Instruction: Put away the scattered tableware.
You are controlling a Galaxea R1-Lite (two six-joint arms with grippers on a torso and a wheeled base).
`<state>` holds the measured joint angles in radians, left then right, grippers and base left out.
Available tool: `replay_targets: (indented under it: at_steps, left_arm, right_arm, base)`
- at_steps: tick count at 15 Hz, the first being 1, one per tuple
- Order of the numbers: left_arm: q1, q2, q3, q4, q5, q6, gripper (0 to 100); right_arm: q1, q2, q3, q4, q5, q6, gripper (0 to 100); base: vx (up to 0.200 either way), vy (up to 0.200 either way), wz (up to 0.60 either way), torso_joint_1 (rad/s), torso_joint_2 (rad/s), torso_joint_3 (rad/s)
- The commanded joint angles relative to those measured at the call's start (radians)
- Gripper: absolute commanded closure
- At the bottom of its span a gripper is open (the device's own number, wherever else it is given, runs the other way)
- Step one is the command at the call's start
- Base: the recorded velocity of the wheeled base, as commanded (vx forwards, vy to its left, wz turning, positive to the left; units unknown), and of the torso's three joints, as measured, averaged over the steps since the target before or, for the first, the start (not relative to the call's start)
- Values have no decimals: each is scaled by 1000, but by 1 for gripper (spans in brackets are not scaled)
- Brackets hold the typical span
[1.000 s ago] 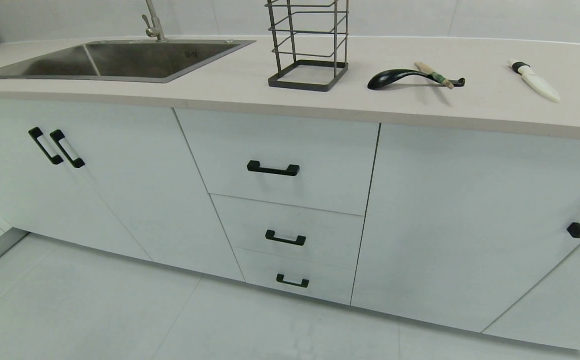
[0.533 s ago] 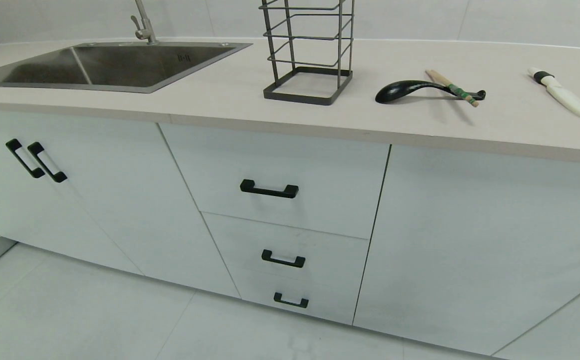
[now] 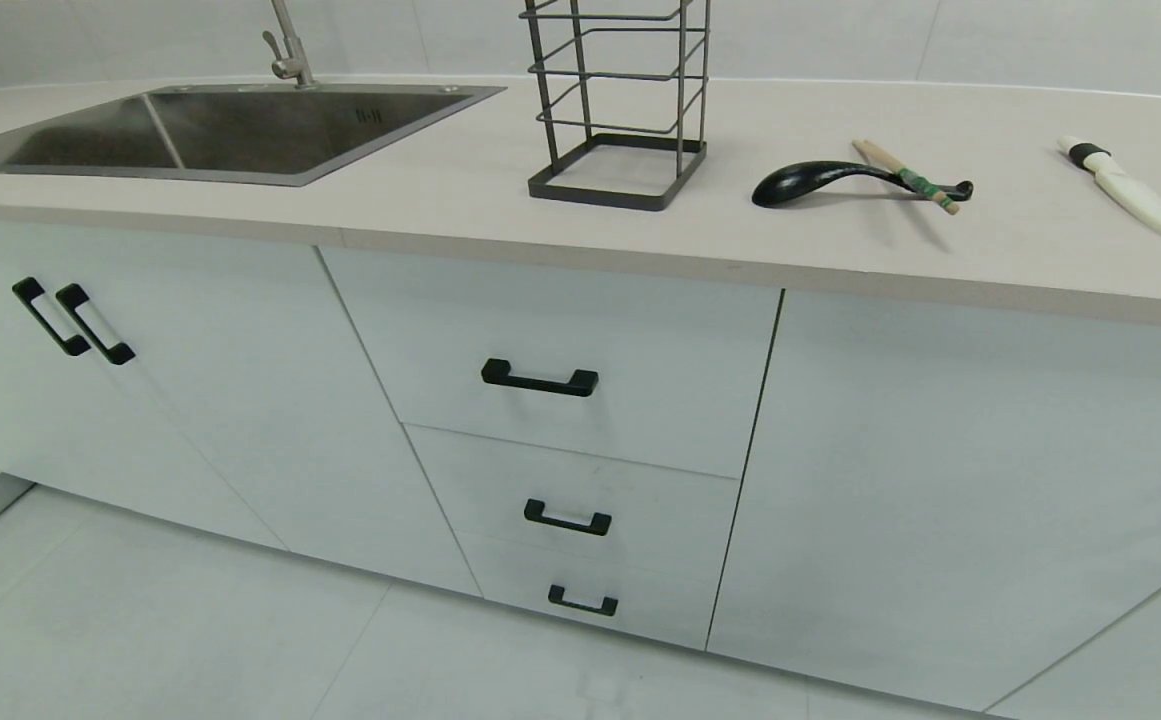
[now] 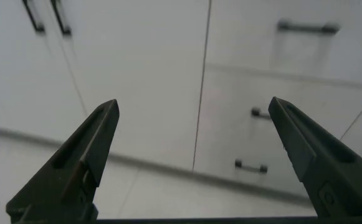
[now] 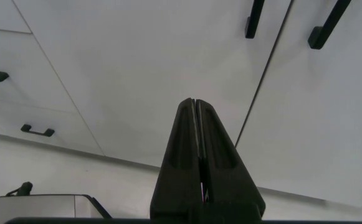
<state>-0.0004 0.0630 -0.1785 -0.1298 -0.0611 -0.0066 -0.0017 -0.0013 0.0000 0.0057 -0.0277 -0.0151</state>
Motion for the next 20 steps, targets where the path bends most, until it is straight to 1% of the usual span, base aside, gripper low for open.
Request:
replay_targets:
  at_steps: [1,2,3,4,5,7,9,10,11,12,14,15,16,17,18,19,20]
  left_arm:
    - [-24,146,-88,7,-80,142,0]
    - [-52,184,-96,9,-134,243,0]
    - [-90,253,-102,9,-215,390,0]
    - [-116,328,-110,13,-269,528,0]
    - [-138,388,-134,27,-301,642,0]
    - [-190,526,-242,104,-304,836,0]
    - [-213,629,-334,176,-306,993,0]
    - [-237,661,-345,205,-302,1051,0]
    - [-262,678,-340,216,-301,1088,0]
    - [-288,681,-332,219,-299,1105,0]
    - [-319,713,-329,226,-299,1111,0]
    - [-351,758,-332,226,-298,1114,0]
    - [-377,807,-335,226,-295,1129,0]
    - [-411,910,-351,225,-295,1195,0]
    - [-434,977,-360,225,-292,1248,0]
    - [-460,1038,-361,225,-283,1286,0]
    - [-489,1088,-360,225,-264,1300,0]
  right_arm:
    - [0,1,0,0,-1,0,100]
    - [0,1,0,0,0,0,100]
    - [0,1,0,0,0,0,100]
    - [0,1,0,0,0,0,100]
    - [0,1,0,0,0,0,100]
    - [0,1,0,0,0,0,100]
    - [0,1,0,0,0,0,100]
    - [0,1,0,0,0,0,100]
    - [0,1,0,0,0,0,100]
    - [0,1,0,0,0,0,100]
    - [0,1,0,0,0,0,100]
    - [0,1,0,0,0,0,100]
    - [0,1,0,0,0,0,100]
    - [0,1,0,0,0,0,100]
    - [0,1,0,0,0,0,100]
    - [0,1,0,0,0,0,100]
    - [0,1,0,0,0,0,100]
  base:
    - [0,0,0,0,0,0]
    - [0,0,0,0,0,0]
    - [0,0,0,0,0,0]
    - [0,0,0,0,0,0]
    - [0,0,0,0,0,0]
    - [0,0,0,0,0,0]
    - [0,0,0,0,0,0]
    - [0,0,0,0,0,0]
    - [0,0,0,0,0,0]
    - [0,0,0,0,0,0]
    - [0,0,0,0,0,0]
    - [0,0,0,0,0,0]
    - [0,0,0,0,0,0]
    - [0,0,0,0,0,0]
    - [0,0,0,0,0,0]
    - [0,0,0,0,0,0]
    - [0,0,0,0,0,0]
